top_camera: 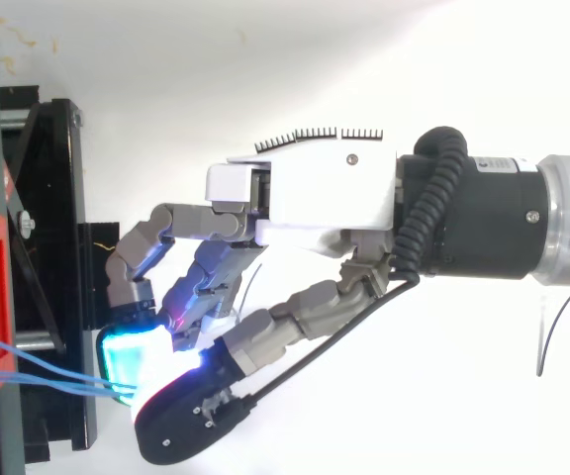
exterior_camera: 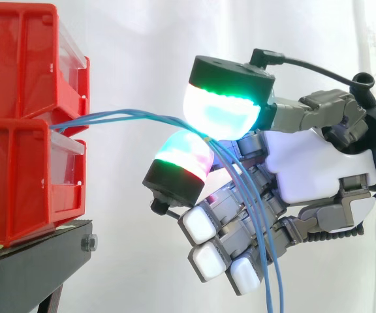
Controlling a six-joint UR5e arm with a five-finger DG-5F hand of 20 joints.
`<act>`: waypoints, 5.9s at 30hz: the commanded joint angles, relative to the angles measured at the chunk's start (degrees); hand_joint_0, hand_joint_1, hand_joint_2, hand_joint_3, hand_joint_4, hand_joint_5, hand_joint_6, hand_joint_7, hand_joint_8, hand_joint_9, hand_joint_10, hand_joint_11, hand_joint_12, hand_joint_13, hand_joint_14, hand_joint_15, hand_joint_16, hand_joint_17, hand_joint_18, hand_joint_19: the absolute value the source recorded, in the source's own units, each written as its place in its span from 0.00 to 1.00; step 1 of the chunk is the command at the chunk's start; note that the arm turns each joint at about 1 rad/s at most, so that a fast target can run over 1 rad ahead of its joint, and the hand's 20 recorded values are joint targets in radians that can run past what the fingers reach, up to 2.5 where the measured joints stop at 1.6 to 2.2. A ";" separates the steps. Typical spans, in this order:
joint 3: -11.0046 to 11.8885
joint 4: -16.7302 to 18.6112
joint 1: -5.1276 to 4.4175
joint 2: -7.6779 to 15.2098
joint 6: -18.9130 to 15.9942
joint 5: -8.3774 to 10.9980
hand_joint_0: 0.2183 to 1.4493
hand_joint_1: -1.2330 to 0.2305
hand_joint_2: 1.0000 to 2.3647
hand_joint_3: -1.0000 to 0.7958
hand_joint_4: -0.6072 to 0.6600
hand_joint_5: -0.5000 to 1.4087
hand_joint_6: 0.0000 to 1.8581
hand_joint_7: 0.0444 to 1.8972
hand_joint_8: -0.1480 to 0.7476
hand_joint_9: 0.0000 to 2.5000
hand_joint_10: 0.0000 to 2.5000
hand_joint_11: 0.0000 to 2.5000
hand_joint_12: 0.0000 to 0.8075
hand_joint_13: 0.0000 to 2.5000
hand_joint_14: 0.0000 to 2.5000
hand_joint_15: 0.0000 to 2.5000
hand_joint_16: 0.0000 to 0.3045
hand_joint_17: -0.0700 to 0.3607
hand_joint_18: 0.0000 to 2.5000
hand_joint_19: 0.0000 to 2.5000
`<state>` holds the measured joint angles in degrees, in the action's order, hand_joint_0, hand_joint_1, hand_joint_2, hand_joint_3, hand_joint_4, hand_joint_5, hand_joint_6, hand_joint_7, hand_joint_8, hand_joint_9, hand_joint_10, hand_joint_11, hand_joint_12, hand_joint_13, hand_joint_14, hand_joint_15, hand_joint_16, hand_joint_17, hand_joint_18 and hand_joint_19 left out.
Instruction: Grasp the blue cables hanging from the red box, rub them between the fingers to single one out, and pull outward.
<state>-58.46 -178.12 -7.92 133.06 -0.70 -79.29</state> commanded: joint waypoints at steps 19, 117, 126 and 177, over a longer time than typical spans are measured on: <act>0.01 -1.27 -0.26 0.01 0.00 0.27 0.25 0.38 0.00 0.28 0.61 0.18 0.49 0.50 0.55 0.36 0.00 0.18 0.52 0.33 0.01 0.20 0.17 0.44 0.31 0.21; 1.42 -5.22 -0.43 -0.08 -3.87 0.01 0.31 0.31 0.00 0.28 0.59 0.19 0.50 0.53 0.52 0.38 0.01 0.20 0.50 0.34 0.01 0.19 0.16 0.41 0.32 0.20; 1.42 -5.22 -0.52 -0.08 -3.87 0.19 0.24 0.40 0.00 0.28 0.59 0.20 0.48 0.57 0.54 0.40 0.00 0.19 0.53 0.35 0.01 0.20 0.17 0.43 0.33 0.21; 1.42 -5.22 -0.52 0.01 -3.87 0.01 0.23 0.35 0.00 0.28 0.59 0.20 0.47 0.56 0.55 0.40 0.01 0.19 0.54 0.35 0.01 0.20 0.18 0.45 0.32 0.22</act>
<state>-57.04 -183.34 -8.39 133.01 -4.57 -79.28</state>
